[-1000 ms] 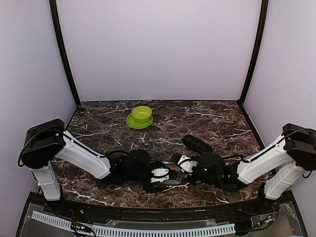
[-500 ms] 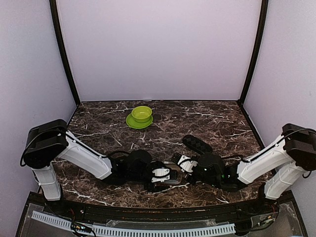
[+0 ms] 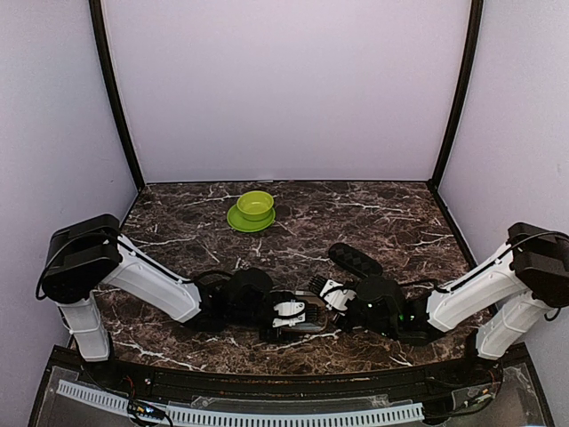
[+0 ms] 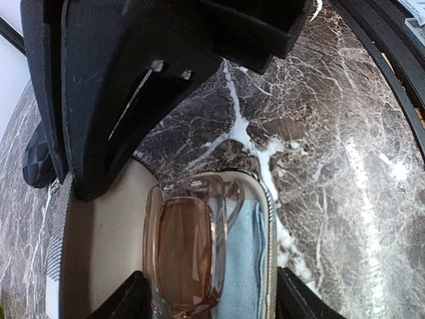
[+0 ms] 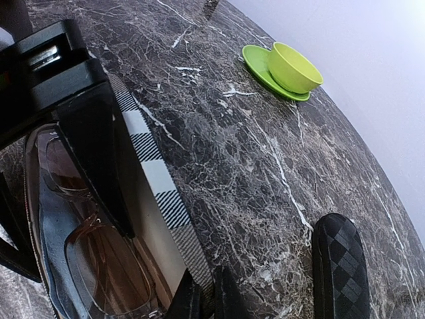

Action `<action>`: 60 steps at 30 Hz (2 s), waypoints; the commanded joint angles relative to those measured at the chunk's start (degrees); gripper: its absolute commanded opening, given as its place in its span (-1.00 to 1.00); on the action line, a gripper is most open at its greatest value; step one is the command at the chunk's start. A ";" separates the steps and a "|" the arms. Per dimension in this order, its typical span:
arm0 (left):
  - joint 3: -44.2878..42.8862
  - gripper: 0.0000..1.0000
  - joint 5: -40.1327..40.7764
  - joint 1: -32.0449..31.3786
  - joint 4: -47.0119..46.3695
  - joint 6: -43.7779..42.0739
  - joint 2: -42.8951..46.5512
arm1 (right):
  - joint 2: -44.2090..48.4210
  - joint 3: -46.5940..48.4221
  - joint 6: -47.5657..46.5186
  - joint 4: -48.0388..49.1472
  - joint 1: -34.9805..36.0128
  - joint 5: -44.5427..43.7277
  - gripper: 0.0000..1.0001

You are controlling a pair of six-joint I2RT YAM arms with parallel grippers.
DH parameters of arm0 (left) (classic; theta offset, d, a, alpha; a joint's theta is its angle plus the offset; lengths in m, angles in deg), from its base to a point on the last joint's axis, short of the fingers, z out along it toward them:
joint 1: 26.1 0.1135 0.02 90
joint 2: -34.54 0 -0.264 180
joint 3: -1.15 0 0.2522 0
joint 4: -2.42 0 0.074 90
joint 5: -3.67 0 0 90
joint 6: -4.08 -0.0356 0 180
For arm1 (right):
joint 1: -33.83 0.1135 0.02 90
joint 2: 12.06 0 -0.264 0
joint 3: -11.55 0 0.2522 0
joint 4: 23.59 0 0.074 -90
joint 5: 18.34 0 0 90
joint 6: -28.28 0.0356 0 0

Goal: Organize the sunglasses
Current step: Adjust the sunglasses in the sunglasses case, then pass from the right arm to the left

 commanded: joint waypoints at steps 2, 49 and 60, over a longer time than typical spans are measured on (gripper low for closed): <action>1.28 0.29 -1.46 -0.75 1.34 -0.25 2.84 | -0.60 1.14 0.19 2.96 -0.05 1.04 -1.00; 16.95 0.98 9.71 -1.06 11.39 10.54 38.95 | 1.36 0.57 -2.12 3.12 -1.37 4.38 -1.00; 10.97 0.78 13.63 3.43 12.78 17.95 31.57 | 2.54 0.31 -8.91 3.93 -4.04 10.57 -1.00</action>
